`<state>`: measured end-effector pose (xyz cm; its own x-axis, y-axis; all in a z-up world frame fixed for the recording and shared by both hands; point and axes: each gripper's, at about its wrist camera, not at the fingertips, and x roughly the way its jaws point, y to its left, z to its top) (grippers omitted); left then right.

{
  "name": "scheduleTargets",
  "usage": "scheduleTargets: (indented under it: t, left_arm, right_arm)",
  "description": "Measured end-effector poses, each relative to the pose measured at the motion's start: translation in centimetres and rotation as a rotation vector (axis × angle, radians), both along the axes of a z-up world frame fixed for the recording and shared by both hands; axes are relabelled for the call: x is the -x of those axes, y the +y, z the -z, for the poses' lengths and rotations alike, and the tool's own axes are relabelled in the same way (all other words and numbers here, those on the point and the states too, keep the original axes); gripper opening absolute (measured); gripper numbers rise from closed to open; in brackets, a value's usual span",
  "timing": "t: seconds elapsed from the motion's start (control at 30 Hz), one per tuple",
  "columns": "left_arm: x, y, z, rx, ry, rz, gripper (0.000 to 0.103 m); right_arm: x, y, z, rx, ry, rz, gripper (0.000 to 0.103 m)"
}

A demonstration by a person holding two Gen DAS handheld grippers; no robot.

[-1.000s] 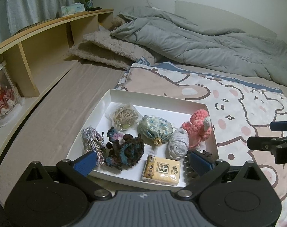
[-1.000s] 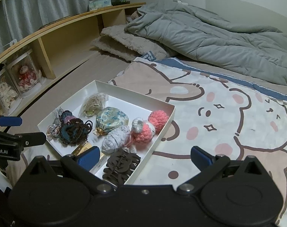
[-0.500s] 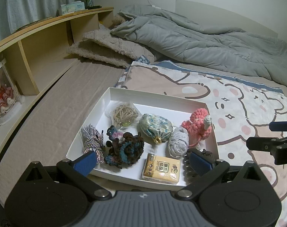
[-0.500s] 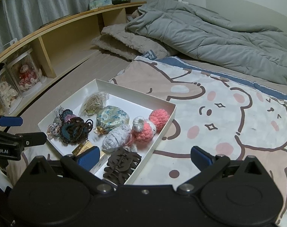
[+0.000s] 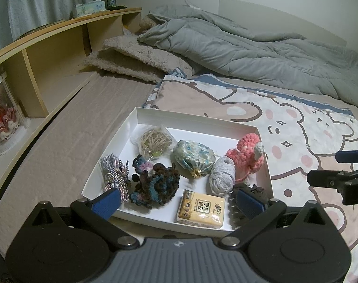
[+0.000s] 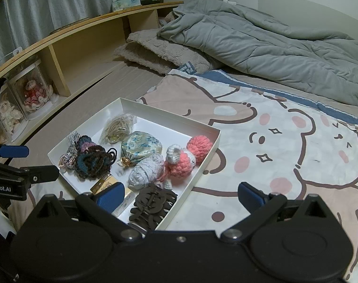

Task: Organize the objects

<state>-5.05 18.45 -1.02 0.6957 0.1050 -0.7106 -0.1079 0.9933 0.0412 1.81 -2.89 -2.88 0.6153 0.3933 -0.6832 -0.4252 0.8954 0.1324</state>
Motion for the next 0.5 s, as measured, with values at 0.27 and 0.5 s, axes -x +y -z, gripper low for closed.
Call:
scheduleTargets:
  t: [0.27,0.5]
  left_arm:
    - [0.02,0.01,0.07,0.0,0.003,-0.001,0.103]
    - [-0.04,0.16,0.21,0.0,0.006,-0.003,0.103]
  right_arm:
    - [-0.04,-0.01,-0.04,-0.001,0.001,0.001,0.103]
    - [0.12,0.21,0.02,-0.005,0.003,-0.002,0.103]
